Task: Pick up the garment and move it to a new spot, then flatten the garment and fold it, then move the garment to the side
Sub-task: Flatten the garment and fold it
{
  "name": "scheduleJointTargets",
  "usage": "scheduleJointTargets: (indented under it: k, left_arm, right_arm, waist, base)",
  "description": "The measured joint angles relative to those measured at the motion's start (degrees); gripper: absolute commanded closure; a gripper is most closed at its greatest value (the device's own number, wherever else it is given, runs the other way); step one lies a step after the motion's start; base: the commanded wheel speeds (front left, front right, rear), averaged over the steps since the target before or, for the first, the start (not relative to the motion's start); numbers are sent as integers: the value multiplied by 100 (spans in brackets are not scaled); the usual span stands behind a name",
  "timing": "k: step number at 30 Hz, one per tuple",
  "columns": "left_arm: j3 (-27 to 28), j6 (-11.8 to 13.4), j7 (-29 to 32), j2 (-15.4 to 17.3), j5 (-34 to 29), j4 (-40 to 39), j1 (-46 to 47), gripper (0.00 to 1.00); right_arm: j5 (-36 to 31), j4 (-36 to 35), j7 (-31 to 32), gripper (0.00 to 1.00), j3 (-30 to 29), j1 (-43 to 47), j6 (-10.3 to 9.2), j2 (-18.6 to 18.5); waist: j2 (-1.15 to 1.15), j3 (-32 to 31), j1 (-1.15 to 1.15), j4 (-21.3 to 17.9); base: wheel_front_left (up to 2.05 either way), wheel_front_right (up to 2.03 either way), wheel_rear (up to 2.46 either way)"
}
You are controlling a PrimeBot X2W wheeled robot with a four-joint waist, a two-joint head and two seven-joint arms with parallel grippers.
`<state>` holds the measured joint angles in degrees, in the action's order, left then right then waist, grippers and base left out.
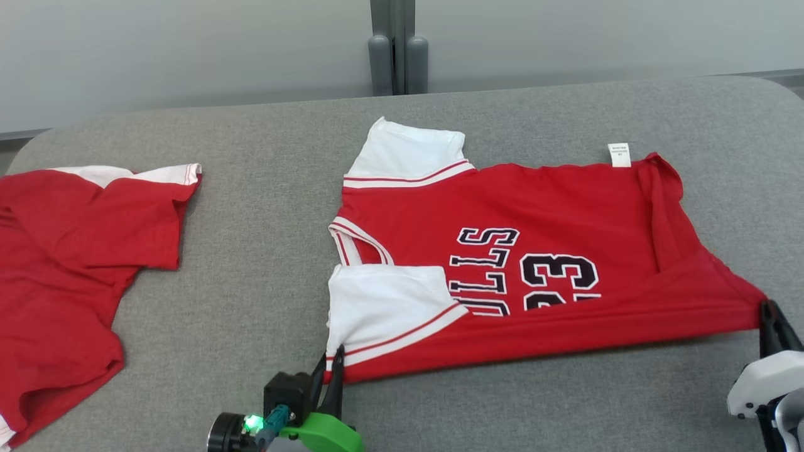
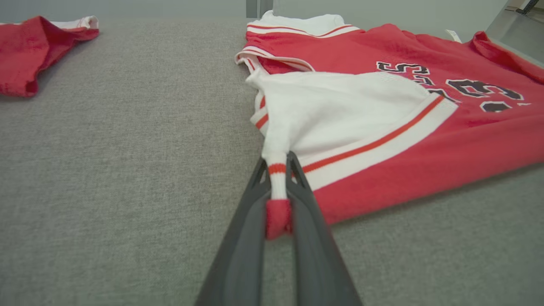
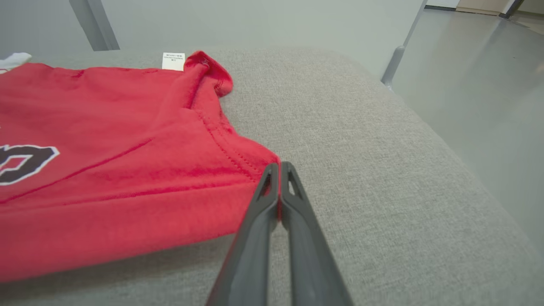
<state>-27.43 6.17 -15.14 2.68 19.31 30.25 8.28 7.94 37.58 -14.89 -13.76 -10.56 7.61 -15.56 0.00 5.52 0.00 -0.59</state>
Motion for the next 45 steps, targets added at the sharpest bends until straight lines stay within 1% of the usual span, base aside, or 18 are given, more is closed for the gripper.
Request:
scheduleJointTargets:
  k: [3,8,9,10,11,15,17,19,20,23,28,30,32,37,39,40,42,45]
  left_arm:
    - [-70,-67,0,7,-25,114,-120,100]
    - [-149,-120,0,9,-25,247,-188,100]
    - [-162,-137,0,10,-25,275,-188,100]
    - [-178,-165,0,10,-24,298,-188,54]
    - [-191,-165,0,10,-24,300,-188,0]
    - [-162,-168,1,13,-24,236,-172,0]
    - [-43,-152,0,42,-44,32,-125,0]
    - [-5,44,0,202,-426,-326,23,0]
    - [104,145,1,257,-570,-553,110,0]
    - [238,187,0,345,-761,-1002,265,0]
    - [310,-126,0,364,-881,-1101,1006,0]
    - [276,-298,74,378,-910,-853,1500,0]
    - [236,-454,341,452,-967,-566,1990,0]
    - [115,-1081,1196,587,-915,73,3437,0]
    - [-40,-1237,1611,779,-955,322,3956,0]
    - [-178,-1321,2079,1060,-956,554,4509,0]
    - [-383,-1330,2524,1245,-769,722,4949,0]
    - [-1036,-1361,3174,1424,58,753,5431,0]
  right_arm:
    - [109,32,172,100,-162,179,-1,215]
    - [235,123,343,100,-287,395,-1,335]
    - [257,130,372,85,-299,402,-1,359]
    - [259,113,357,0,-319,414,-1,369]
    - [298,101,341,0,-359,414,-1,388]
    - [254,-63,250,0,-454,371,-7,404]
    - [223,-287,157,0,-501,264,-7,430]
    - [181,-569,76,0,-570,151,-7,483]
    - [126,-730,58,0,-624,98,-7,508]
    - [23,-1133,16,0,-612,-4,-7,600]
    - [-155,-1556,11,0,-300,-303,-7,704]
    - [-196,-1667,49,0,-122,-512,-7,722]
    - [-212,-1741,99,0,11,-739,-7,727]
    - [-260,-1822,162,0,422,-1324,-7,826]
    - [-272,-1825,162,0,627,-1549,-7,842]
    - [-324,-1808,160,0,920,-1852,-7,848]
    - [-325,-1752,143,0,1084,-2158,-7,859]
    - [-243,-1652,116,0,1224,-2485,-7,856]
  waist:
    - [0,-32,0,-1]
    - [0,-63,0,12]
    - [0,-67,0,11]
    - [0,-71,0,11]
    - [0,-72,0,10]
    - [0,-42,0,-2]
    - [0,-5,0,-9]
    - [0,43,0,-15]
    - [0,75,0,-17]
    - [0,177,0,-23]
    - [0,411,0,-58]
    - [0,541,0,-93]
    - [0,672,0,-138]
    - [0,1064,0,-312]
    - [0,1219,0,-397]
    - [0,1389,0,-518]
    - [0,1527,0,-657]
    - [0,1727,0,-884]
  base:
    - [0,0,0]
    - [0,0,0]
    - [0,0,0]
    - [0,0,0]
    - [0,0,0]
    - [0,0,0]
    - [0,0,0]
    - [0,0,0]
    - [0,0,0]
    - [0,0,0]
    - [0,0,0]
    - [0,0,0]
    - [0,0,0]
    - [0,0,0]
    - [0,0,0]
    - [0,0,0]
    - [0,0,0]
    - [0,0,0]
